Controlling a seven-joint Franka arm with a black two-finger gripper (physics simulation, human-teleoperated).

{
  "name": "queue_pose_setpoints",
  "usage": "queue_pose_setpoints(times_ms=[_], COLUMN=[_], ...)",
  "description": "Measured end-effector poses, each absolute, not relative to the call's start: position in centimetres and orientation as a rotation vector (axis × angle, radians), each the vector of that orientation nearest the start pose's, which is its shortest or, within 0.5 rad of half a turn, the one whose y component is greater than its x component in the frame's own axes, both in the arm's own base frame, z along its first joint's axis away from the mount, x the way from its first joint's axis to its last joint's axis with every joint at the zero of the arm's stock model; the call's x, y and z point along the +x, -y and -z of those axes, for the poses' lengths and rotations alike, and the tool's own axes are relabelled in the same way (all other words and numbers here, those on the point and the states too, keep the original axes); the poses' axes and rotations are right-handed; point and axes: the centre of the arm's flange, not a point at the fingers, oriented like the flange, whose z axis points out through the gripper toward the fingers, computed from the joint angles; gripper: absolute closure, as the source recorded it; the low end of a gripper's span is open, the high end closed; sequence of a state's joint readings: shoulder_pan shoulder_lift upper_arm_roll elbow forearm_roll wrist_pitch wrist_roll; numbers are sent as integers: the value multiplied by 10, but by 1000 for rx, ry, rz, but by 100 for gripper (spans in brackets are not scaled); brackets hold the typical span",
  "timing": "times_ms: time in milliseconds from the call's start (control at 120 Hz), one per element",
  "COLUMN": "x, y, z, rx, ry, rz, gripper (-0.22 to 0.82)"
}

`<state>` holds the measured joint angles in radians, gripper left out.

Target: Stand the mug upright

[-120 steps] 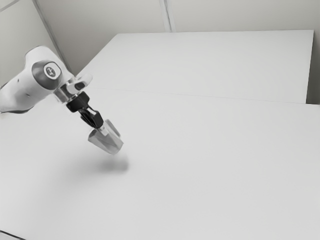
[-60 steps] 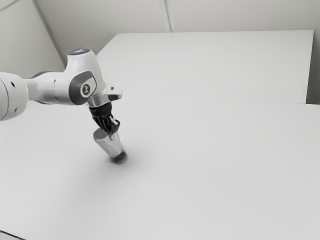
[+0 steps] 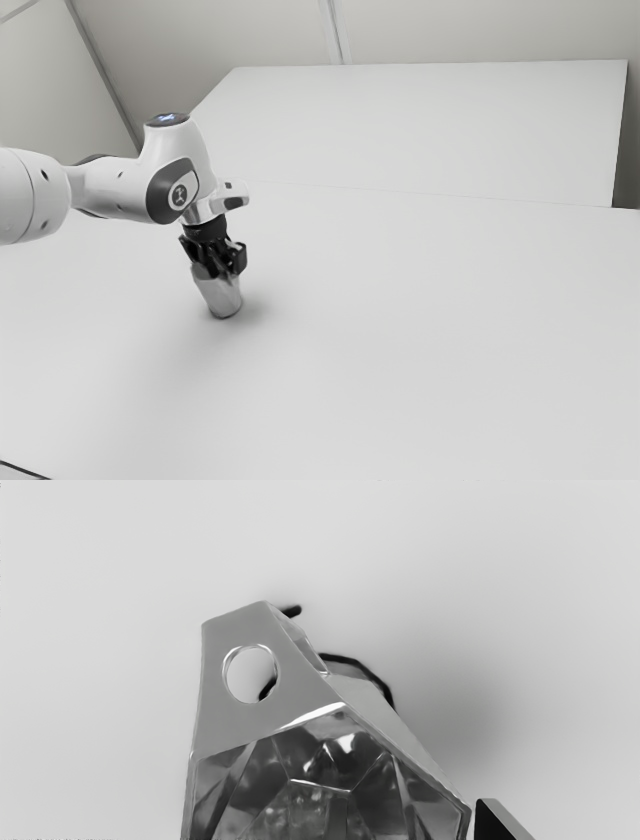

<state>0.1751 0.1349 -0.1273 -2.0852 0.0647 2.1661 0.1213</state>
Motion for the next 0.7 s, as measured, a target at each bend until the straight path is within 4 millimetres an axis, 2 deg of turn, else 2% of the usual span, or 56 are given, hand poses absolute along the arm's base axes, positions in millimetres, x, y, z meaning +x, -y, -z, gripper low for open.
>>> queue_pose_setpoints(times_ms=[108, 200, 300, 442, 542, 617, 700], x=[562, 565, 577, 603, 617, 619, 616], y=[-30, -28, -19, -13, -11, -12, -11], z=[-365, -389, -434, -515, -563, -590, -606], rx=[-3105, -3101, -3099, -3104, -3123, -3129, -3135], ry=[-131, -109, -99, -80, -77, -75, -79], rz=[-63, 2, 96, 198, 238, 240, 212], gripper=[24, 15, 10, 5, 3, 2, 1])
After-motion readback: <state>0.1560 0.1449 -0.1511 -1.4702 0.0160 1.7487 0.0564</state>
